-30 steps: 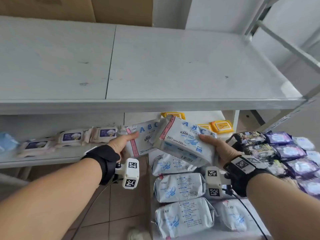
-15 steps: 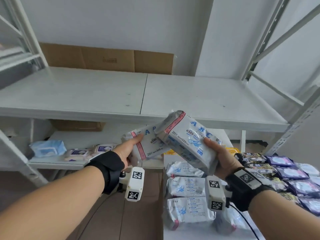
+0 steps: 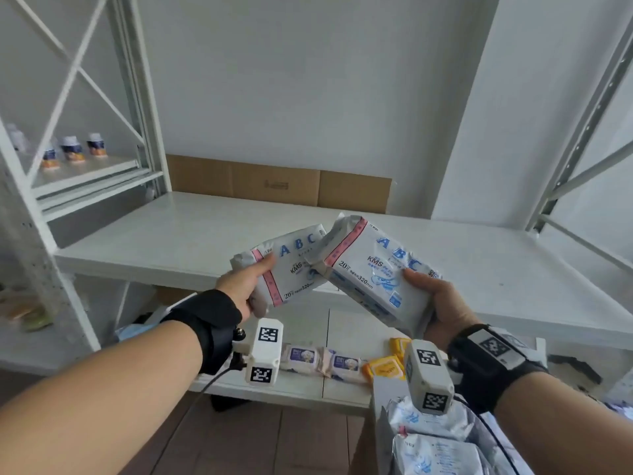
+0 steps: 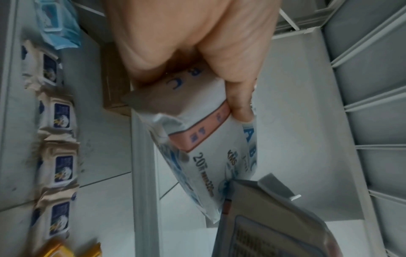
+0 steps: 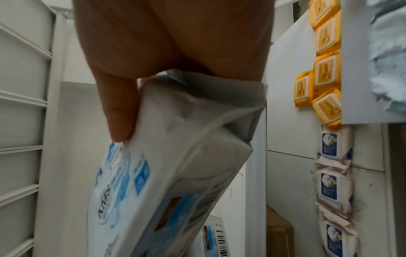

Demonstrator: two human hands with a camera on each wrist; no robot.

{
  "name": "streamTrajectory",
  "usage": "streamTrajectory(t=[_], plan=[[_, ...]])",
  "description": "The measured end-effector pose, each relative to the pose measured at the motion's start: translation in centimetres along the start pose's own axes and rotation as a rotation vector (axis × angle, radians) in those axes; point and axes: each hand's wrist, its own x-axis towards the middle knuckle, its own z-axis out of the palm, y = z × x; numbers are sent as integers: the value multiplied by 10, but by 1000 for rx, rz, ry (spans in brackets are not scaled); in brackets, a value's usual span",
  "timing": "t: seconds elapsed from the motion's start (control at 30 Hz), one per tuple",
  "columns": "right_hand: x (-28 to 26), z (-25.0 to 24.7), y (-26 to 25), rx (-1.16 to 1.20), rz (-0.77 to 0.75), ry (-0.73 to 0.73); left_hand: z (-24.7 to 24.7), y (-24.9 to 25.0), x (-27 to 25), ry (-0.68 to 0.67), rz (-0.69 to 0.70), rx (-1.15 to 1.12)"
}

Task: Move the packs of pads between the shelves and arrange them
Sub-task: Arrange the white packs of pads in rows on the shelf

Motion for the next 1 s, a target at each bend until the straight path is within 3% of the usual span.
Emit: streamTrajectory(t=[0.13,0.43,0.73,1.0], plan=[[57,51,12,9,-3,-2,-45,27,59,49,-4,-17],[173,152,26,13,-22,8,-124,105,188,-19,45,84],[280,167,21,-98,-20,93,-152,137,295,22,79,110],[411,167,0,-298,-63,232,-164,178,389,78,170,130]])
